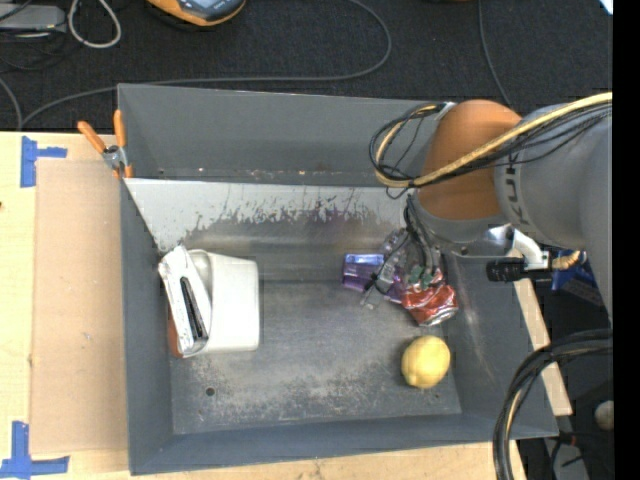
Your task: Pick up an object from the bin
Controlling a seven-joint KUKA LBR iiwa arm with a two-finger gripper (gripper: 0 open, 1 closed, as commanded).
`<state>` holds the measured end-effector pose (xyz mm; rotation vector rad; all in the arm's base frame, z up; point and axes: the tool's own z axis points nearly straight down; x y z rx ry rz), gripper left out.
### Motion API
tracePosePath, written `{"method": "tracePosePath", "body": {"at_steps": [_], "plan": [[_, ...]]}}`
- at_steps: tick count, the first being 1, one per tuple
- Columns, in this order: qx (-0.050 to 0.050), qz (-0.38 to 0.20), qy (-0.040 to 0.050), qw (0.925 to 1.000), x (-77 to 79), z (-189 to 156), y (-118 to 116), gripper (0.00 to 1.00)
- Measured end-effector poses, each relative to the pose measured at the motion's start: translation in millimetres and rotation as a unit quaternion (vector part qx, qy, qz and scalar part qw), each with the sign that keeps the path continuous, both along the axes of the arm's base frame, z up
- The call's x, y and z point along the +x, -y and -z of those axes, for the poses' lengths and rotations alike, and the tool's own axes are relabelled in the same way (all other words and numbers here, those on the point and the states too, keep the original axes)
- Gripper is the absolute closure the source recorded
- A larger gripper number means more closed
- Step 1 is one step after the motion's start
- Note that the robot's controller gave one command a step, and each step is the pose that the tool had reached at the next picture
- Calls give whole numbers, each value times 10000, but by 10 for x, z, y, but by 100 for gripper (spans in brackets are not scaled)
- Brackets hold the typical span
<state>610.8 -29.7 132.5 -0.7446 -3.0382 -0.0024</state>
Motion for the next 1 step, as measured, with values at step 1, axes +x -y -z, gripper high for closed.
{"method": "tracePosePath", "body": {"at_steps": [1], "plan": [[3,-5,7,10000,2,-171,2,100]]}}
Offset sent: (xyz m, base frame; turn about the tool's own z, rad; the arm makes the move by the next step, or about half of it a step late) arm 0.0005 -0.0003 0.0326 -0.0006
